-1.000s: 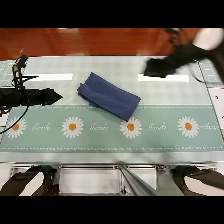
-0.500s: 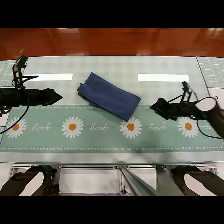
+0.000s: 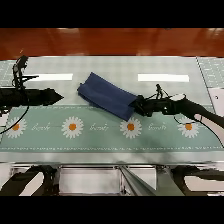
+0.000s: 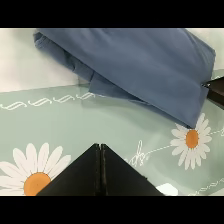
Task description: Fold the shirts.
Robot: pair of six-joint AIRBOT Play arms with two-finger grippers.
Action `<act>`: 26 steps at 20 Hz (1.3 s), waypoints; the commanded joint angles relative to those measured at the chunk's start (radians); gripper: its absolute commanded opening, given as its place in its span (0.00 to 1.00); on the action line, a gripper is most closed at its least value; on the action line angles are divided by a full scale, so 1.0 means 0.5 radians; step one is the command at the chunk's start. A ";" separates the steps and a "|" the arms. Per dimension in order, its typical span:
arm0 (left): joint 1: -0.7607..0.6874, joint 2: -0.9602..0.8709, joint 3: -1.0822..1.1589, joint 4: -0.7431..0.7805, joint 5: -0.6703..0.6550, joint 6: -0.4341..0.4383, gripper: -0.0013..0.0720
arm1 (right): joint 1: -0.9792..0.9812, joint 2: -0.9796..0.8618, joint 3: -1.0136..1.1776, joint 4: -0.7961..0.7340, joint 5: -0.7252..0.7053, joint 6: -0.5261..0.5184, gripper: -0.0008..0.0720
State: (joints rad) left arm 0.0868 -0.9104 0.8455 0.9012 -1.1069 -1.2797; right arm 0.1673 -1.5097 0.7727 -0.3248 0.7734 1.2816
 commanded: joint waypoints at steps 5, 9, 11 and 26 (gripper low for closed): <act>0.000 0.000 -0.001 -0.007 -0.002 0.000 0.04 | 0.101 -0.176 0.379 0.043 0.194 -0.166 0.04; 0.000 0.000 -0.001 -0.006 -0.001 0.000 0.04 | 0.101 -0.084 0.791 -0.302 0.333 -0.001 0.04; 0.000 0.000 -0.001 -0.007 -0.001 0.000 0.04 | 0.091 -0.002 1.116 -0.593 0.429 0.195 0.04; 0.000 0.001 -0.001 -0.007 -0.010 -0.105 0.04 | -0.901 0.217 2.555 -1.153 1.545 0.806 0.04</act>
State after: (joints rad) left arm 0.0868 -0.9104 0.8455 0.8974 -1.1122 -1.3315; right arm -0.1417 -1.4460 2.0140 -0.8917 1.4490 1.6615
